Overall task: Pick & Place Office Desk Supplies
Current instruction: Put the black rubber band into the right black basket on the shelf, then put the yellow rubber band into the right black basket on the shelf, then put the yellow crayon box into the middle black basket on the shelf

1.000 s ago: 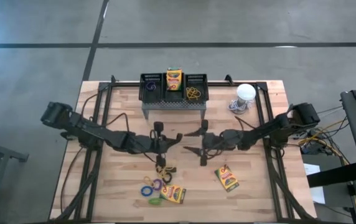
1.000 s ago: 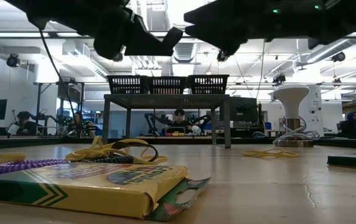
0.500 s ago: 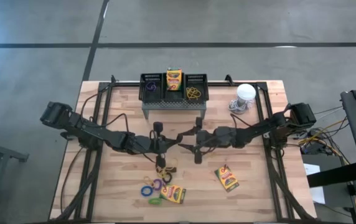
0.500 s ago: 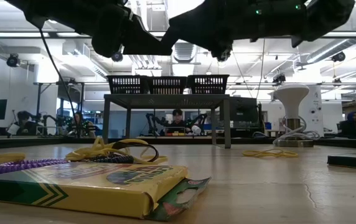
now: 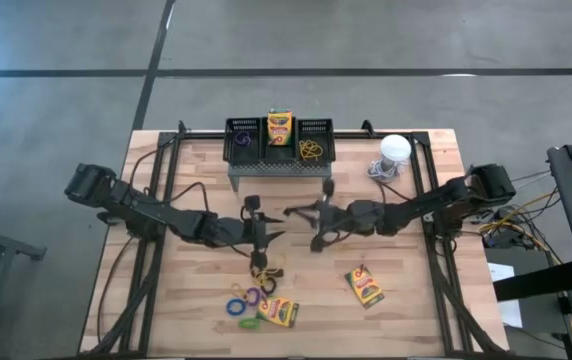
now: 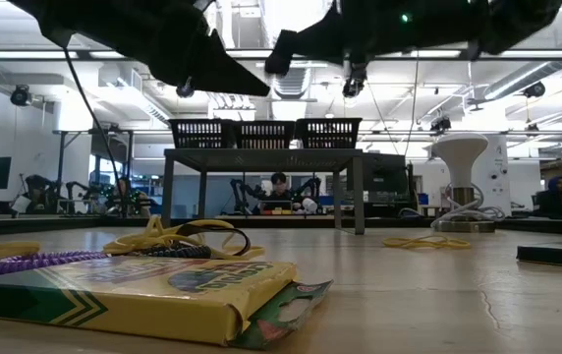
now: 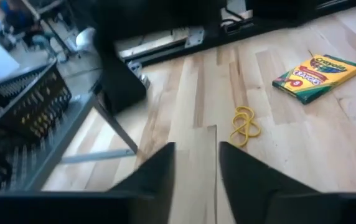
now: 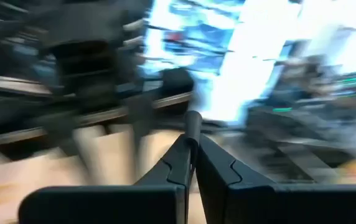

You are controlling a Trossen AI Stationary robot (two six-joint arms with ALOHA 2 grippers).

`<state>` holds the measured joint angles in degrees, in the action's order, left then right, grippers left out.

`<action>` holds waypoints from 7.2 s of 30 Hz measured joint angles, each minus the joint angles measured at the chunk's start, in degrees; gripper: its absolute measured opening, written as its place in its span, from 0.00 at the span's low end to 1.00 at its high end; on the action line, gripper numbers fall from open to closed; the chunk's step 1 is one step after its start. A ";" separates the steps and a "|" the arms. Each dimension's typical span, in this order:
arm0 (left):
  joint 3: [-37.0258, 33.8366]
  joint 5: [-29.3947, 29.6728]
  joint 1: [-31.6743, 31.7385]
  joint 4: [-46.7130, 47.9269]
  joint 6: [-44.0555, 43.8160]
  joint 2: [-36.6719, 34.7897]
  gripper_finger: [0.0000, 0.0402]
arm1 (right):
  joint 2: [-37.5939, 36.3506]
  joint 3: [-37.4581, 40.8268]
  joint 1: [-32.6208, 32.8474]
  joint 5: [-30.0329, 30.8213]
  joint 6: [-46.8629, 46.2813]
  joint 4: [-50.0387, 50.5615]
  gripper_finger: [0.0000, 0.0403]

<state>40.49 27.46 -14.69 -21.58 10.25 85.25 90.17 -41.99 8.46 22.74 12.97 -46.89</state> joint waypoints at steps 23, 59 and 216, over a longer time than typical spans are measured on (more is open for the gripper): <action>-0.02 0.00 1.70 2.09 -3.32 0.00 0.57 | -4.78 -24.99 -27.11 -0.58 -5.21 58.51 0.14; -0.02 -0.04 1.70 2.12 -4.74 0.00 0.57 | -31.35 2.95 -0.25 -2.30 -2.25 43.26 0.50; 26.82 -16.53 0.12 17.94 -0.19 24.04 0.23 | -19.83 9.41 17.56 -41.04 -39.51 73.97 0.28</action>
<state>67.31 10.93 -14.57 -3.64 10.07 109.29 70.35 -32.58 26.02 -18.30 -26.55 27.09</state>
